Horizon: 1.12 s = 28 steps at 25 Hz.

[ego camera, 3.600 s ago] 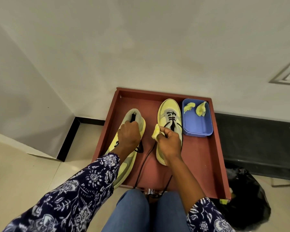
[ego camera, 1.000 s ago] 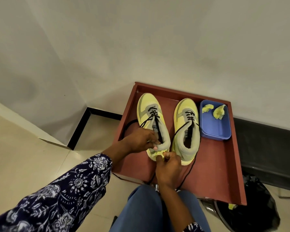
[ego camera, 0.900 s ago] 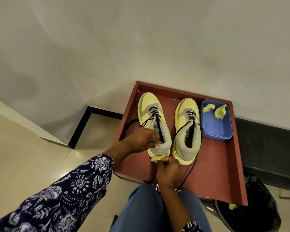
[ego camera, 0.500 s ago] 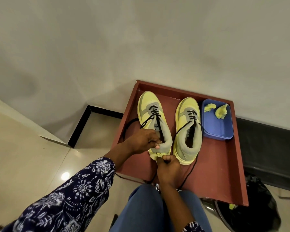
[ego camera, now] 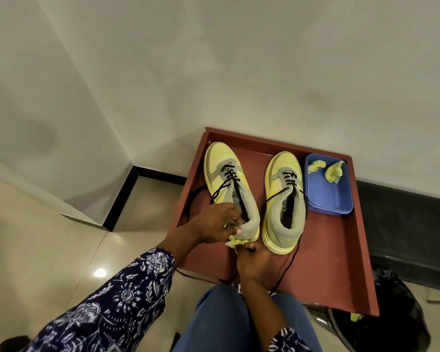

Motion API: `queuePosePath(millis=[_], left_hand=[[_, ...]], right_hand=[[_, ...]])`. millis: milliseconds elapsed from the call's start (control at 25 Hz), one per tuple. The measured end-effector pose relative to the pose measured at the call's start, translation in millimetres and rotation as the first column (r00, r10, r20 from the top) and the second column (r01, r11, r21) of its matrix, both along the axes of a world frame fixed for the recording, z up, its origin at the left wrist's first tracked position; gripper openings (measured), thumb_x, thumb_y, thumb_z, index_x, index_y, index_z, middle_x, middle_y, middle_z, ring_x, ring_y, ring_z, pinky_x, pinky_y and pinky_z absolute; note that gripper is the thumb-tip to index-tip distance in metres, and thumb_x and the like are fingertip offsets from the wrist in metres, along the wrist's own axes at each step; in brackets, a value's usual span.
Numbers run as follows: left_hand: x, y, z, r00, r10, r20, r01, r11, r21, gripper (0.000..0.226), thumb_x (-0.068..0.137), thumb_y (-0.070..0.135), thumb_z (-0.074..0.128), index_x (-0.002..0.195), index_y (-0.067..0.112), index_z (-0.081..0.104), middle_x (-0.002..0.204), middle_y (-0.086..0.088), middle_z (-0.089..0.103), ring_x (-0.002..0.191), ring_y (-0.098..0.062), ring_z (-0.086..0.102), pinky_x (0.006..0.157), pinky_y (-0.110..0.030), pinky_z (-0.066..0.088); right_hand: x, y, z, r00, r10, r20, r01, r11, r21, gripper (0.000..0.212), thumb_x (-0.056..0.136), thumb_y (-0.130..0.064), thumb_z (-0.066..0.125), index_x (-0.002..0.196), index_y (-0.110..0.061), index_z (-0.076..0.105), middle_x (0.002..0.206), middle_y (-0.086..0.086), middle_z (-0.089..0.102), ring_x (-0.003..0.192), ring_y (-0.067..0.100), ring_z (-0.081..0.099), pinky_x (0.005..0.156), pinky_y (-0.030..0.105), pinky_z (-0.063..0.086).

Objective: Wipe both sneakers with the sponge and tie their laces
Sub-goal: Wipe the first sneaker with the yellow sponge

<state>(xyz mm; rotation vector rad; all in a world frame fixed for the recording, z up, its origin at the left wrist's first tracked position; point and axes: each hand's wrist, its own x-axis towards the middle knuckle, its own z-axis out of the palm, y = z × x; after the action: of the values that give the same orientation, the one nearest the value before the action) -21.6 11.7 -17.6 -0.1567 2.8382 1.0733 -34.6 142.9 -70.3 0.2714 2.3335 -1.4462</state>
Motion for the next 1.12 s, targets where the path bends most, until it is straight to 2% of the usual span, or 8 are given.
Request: queuePosePath(millis=[120,240,280,360,520,680,880,1120], left_hand=[[0.4,11.9,-0.5,0.997,0.066,-0.032,-0.067,0.998,-0.008,0.047,0.074,0.041,0.069,0.100,0.002,0.066,0.097,-0.011,0.060,0.089,-0.021,0.055,0.063,-0.017,0.031],[-2.6,30.7,-2.9,0.981,0.173,-0.088,-0.179,0.981,-0.070,0.039,0.081,0.033,0.068,0.104,0.001,0.062,0.100,-0.013,0.056,0.094,-0.025,0.050,0.071,-0.020,0.025],[-2.8,34.6,-4.8,0.976,0.186,-0.111,-0.195,0.978,-0.075,0.036,0.083,0.031,0.065,0.104,0.002,0.062,0.098,-0.013,0.054,0.092,-0.025,0.048,0.072,-0.021,0.023],[0.8,36.8,-7.5,0.968,0.204,-0.142,-0.212,0.976,-0.043,0.031,0.085,0.028,0.063,0.101,0.002,0.061,0.090,-0.007,0.045,0.084,-0.021,0.043,0.072,-0.021,0.023],[13.0,33.7,-9.9,0.967,0.214,-0.138,-0.219,0.976,-0.020,0.037,0.081,0.035,0.055,0.093,0.000,0.061,0.086,-0.009,0.048,0.077,-0.022,0.046,0.065,-0.030,0.037],[25.1,24.1,-6.4,0.976,0.180,-0.120,-0.181,0.984,0.005,0.043,0.082,0.040,0.049,0.092,0.000,0.060,0.087,-0.008,0.048,0.078,-0.020,0.048,0.067,-0.030,0.041],[40.0,11.4,-5.4,0.973,0.175,-0.153,-0.173,0.985,0.031,0.052,0.080,0.052,0.042,0.091,0.005,0.060,0.086,-0.004,0.050,0.075,-0.016,0.050,0.066,-0.024,0.046],[56.4,5.7,-8.4,0.982,0.117,-0.149,-0.115,0.993,0.024,0.048,0.080,0.050,0.050,0.092,0.005,0.065,0.088,-0.005,0.057,0.079,-0.018,0.056,0.069,-0.034,0.053]], right_hand=[[-6.3,-1.0,-3.8,0.999,0.040,0.027,-0.040,0.999,0.014,0.034,0.075,0.000,0.065,0.051,-0.019,0.051,0.067,0.009,0.062,0.064,0.019,0.054,0.069,0.034,0.047],[-11.7,5.3,1.5,0.994,0.087,0.070,-0.087,0.996,-0.003,0.016,0.080,-0.002,0.063,0.068,-0.012,0.059,0.072,0.007,0.059,0.064,0.015,0.050,0.067,0.028,0.042],[-13.5,9.9,3.2,0.992,0.114,0.059,-0.116,0.993,0.035,0.006,0.081,-0.008,0.063,0.078,-0.014,0.062,0.075,0.003,0.059,0.068,0.015,0.051,0.067,0.027,0.042],[-15.4,16.7,5.1,0.989,0.144,0.030,-0.146,0.985,0.089,0.007,0.082,-0.016,0.063,0.087,-0.020,0.061,0.079,-0.002,0.059,0.073,0.015,0.053,0.068,0.027,0.042],[-6.9,13.2,3.8,0.997,0.064,0.038,-0.064,0.998,0.001,0.022,0.082,-0.006,0.063,0.069,-0.021,0.053,0.078,0.006,0.064,0.073,0.020,0.058,0.074,0.036,0.050],[3.9,13.7,0.3,0.996,0.088,-0.034,-0.086,0.994,0.060,0.005,0.082,-0.009,0.064,0.086,-0.013,0.063,0.091,0.007,0.069,0.085,0.025,0.063,0.079,0.034,0.052],[6.3,9.9,4.6,0.998,-0.012,-0.061,0.014,0.999,0.032,0.010,0.084,-0.001,0.057,0.091,-0.005,0.062,0.092,0.010,0.067,0.086,0.026,0.061,0.074,0.026,0.044],[-7.7,2.7,5.8,1.000,0.019,-0.005,-0.019,1.000,-0.003,0.015,0.084,0.002,0.052,0.088,-0.009,0.061,0.092,0.008,0.066,0.090,0.025,0.061,0.082,0.035,0.051]])
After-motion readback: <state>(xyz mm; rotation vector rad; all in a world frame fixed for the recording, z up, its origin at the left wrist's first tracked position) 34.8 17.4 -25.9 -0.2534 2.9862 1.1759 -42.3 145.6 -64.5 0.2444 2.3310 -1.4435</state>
